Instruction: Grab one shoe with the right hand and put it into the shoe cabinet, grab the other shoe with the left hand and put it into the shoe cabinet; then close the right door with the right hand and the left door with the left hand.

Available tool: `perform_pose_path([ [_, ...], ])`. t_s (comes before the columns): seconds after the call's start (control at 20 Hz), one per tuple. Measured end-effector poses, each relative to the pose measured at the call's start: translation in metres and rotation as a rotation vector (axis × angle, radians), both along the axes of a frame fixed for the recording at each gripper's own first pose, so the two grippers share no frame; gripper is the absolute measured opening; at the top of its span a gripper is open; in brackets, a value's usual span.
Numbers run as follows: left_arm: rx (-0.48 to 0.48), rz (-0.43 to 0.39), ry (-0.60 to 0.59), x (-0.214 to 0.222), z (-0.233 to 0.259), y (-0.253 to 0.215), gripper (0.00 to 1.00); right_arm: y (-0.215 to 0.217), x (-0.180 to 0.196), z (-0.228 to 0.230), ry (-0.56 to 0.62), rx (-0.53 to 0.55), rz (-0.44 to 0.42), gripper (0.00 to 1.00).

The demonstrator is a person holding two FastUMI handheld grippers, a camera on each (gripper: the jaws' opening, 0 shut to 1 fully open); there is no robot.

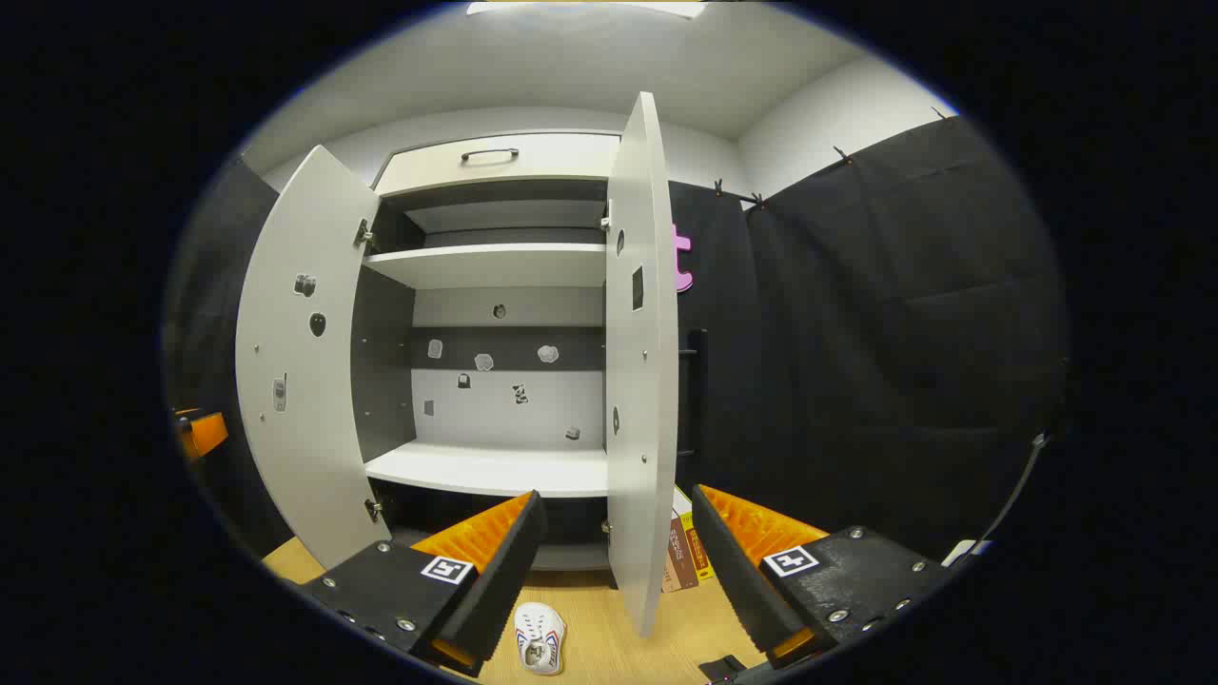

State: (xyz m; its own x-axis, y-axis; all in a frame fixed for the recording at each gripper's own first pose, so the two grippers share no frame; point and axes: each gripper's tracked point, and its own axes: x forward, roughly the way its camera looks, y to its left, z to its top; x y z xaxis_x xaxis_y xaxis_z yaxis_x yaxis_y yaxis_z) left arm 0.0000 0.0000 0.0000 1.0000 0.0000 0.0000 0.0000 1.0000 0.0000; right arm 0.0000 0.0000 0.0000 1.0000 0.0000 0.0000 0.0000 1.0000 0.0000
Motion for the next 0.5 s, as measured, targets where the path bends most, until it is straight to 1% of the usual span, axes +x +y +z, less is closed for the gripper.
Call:
perform_pose_path([
  [0.2, -0.003, -0.005, 0.0, 0.003, -0.002, -0.003, 0.96, 0.001, 0.003, 0.0, 0.005, 0.007, -0.001, 0.95],
  [0.25, -0.004, -0.007, 0.003, 0.004, -0.003, -0.004, 0.99, 0.002, 0.004, 0.0, 0.008, 0.012, 0.001, 0.95],
  [0.3, -0.001, -0.007, 0.005, 0.004, -0.004, -0.004, 0.99, 0.002, 0.006, 0.0, 0.011, 0.014, 0.0, 0.95],
  [0.35, 0.003, -0.008, 0.007, 0.005, -0.005, -0.005, 0.96, 0.0, 0.006, -0.001, 0.014, 0.012, -0.002, 0.95],
  [0.45, 0.005, -0.022, 0.012, 0.008, -0.006, -0.008, 0.96, 0.0, 0.008, -0.002, 0.016, 0.005, -0.007, 0.95],
  [0.5, 0.003, -0.029, 0.015, 0.011, -0.006, -0.009, 0.99, 0.001, 0.009, -0.003, 0.018, 0.002, -0.008, 0.95],
])
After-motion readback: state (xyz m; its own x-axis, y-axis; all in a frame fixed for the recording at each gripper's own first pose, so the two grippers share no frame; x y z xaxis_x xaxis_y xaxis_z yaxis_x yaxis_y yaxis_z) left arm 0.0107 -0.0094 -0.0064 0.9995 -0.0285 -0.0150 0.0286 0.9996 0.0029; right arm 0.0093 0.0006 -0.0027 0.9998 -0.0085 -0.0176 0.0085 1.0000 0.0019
